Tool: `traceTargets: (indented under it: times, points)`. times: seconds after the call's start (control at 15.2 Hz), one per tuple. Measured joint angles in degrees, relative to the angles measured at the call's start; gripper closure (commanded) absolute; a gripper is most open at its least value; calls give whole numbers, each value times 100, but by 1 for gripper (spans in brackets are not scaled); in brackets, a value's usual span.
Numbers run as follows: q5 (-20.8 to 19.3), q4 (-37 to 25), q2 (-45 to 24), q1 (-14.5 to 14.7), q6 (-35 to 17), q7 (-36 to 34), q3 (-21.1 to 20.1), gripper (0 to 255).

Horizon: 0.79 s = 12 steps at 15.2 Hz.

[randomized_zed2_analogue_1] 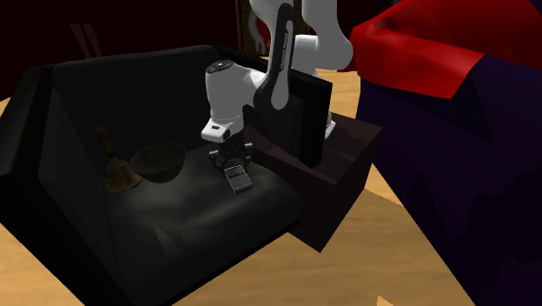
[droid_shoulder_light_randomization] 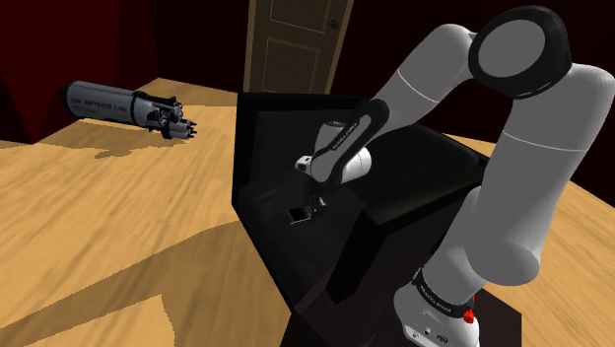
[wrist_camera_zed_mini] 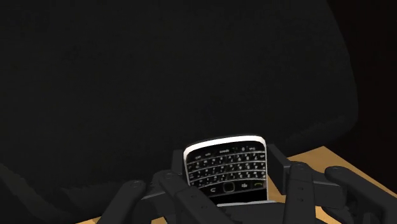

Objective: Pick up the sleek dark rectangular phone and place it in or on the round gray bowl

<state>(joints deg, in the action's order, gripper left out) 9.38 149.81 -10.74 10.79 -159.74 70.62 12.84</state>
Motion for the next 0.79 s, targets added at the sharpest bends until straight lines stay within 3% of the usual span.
traceTargets:
  times: [0.79]
  points:
    - [-784, 33, 1102, 104, 1020, -582, 250, 255]
